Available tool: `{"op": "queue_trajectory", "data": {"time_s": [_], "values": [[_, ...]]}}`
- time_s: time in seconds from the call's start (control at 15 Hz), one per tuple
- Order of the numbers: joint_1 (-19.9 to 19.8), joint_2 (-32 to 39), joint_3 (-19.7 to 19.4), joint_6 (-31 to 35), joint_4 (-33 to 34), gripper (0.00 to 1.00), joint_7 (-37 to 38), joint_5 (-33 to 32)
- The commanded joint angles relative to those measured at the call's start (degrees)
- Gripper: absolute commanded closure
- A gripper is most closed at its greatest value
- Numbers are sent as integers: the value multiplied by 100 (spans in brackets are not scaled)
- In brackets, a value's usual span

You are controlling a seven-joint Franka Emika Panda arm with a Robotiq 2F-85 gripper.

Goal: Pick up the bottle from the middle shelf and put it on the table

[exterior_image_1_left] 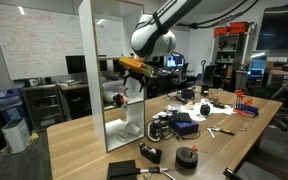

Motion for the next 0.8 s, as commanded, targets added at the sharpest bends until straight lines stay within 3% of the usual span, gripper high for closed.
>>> {"op": "queue_trajectory", "data": {"time_s": [0.0, 0.4, 0.73], "values": [[135, 691, -389, 1, 844, 0, 809, -513], [319, 1397, -824, -89, 1680, 0, 1472, -521], [378, 1972, -839, -233, 2220, 0, 1588, -159]]}}
